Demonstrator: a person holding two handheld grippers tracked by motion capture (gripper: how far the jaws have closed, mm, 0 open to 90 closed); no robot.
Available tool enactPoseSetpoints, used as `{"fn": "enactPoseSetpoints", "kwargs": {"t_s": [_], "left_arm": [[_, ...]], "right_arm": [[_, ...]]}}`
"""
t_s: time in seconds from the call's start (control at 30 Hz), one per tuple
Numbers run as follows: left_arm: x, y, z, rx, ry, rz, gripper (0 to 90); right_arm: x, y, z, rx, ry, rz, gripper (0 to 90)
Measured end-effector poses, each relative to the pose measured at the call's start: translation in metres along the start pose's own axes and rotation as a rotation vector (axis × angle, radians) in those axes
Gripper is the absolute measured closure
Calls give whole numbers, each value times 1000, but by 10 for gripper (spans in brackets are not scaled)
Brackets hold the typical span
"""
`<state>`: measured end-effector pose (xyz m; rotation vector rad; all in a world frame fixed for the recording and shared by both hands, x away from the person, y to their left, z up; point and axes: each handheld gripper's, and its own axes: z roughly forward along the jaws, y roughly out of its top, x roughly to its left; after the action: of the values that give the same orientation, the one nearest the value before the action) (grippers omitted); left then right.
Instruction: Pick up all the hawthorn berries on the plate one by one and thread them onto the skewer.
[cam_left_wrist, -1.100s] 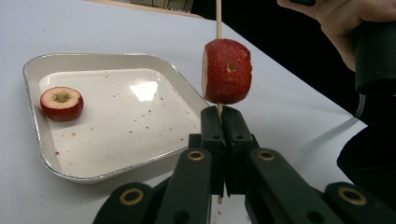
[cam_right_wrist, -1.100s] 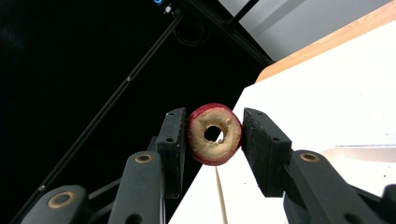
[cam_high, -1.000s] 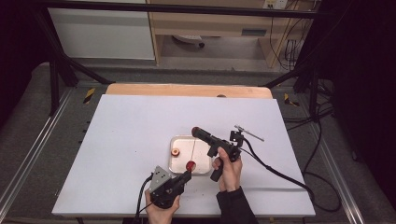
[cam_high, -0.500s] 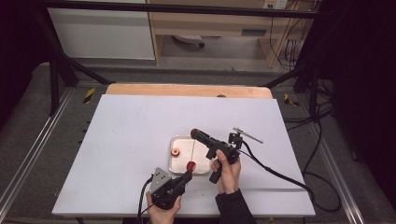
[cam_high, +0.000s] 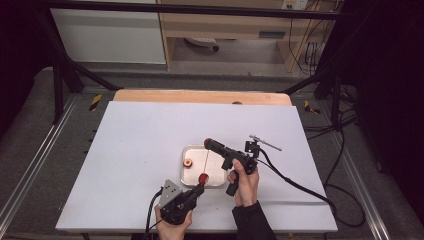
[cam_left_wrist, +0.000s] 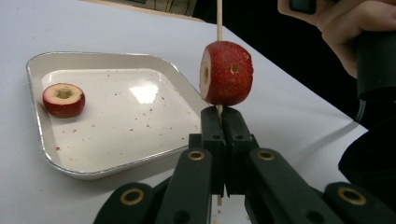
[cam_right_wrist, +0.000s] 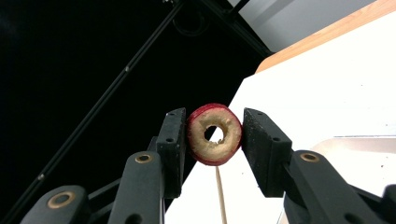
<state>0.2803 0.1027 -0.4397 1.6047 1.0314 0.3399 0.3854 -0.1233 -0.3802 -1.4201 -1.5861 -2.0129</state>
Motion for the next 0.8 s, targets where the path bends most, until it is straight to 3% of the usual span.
{"fn": "enactPoseSetpoints", "kwargs": {"t_s": [0.27,0.4,0.7,0.8], "left_arm": [[4,0,-3,2,4,0,889],[3,-1,-2,9,-13,2,889],[-3,-5,-8,-1,-20,-6,889],[-1,-10,-9,3,-19,-14,890]], "right_arm": [[2,6,-4,51,-5,-13,614],[2,6,-4,57,1,-14,616],[-1,1,0,36,3,-17,618],[1,2,-1,1,7,-16,618]]}}
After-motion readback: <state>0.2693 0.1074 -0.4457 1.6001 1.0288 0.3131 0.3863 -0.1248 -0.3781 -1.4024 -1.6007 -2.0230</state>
